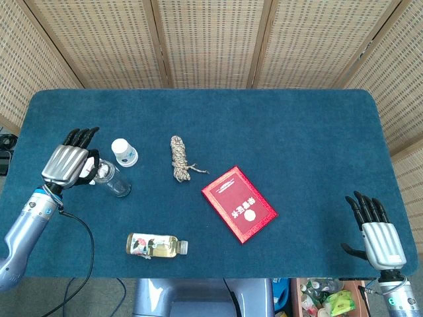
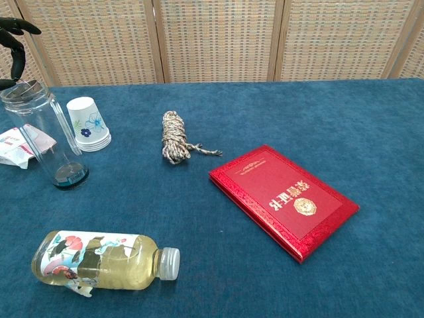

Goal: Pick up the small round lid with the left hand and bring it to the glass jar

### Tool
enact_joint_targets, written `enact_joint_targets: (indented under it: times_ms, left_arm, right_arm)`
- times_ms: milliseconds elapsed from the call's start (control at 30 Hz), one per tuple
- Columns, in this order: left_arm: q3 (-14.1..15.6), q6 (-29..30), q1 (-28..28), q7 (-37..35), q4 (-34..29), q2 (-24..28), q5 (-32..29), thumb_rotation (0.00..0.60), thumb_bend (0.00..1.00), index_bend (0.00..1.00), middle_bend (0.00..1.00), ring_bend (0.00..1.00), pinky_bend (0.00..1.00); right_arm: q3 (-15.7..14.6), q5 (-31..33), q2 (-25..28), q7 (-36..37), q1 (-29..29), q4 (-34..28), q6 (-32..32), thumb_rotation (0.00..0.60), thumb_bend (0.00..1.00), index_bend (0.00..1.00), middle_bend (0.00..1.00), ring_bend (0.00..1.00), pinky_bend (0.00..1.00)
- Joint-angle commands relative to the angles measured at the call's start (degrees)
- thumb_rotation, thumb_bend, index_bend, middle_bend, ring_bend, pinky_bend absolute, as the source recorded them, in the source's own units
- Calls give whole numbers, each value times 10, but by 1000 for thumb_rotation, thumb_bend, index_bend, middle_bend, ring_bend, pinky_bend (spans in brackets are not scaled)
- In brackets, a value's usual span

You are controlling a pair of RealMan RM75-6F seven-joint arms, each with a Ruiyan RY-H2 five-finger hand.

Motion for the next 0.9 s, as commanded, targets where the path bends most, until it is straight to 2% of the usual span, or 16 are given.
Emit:
enact_joint_targets:
  times_ms: [33, 167, 533, 700, 800, 867, 900]
  left_arm:
    - [0, 3, 0, 2, -1, 1, 0, 600, 438, 470, 0, 0, 0]
    - [-1, 10, 0, 8, -6, 2, 0, 600, 405, 371, 0, 0, 0]
    - [-4, 22, 2, 12, -17, 7, -6, 600, 388, 292, 0, 0, 0]
    - [-6, 35, 10, 1, -27, 16, 4, 600, 337, 233, 0, 0, 0]
    - [-7, 54, 25, -24, -45, 29, 23, 600, 321, 146, 0, 0, 0]
    - [12, 67, 50, -40, -76, 57, 52, 600, 292, 37, 0, 0, 0]
    - [21, 70, 61, -46, -88, 70, 66, 600, 280, 17, 0, 0, 0]
  right_arm:
    - [0, -1, 0, 1, 0, 0, 1, 600, 0, 3, 0, 0, 0]
    - [0, -1, 0, 2, -1, 0, 2, 600, 0, 3, 0, 0, 0]
    - [0, 0, 1, 4, -1, 1, 1, 600, 0, 4, 0, 0, 0]
    - [0, 0, 1, 4, -1, 2, 1, 600, 0, 3, 0, 0, 0]
    - [0, -1, 1, 4, -1, 1, 2, 600, 0, 3, 0, 0, 0]
    - [-1, -2, 1, 3, 0, 1, 1, 600, 0, 3, 0, 0, 0]
    - [-1, -2, 1, 2, 0, 0, 1, 600, 0, 3, 0, 0, 0]
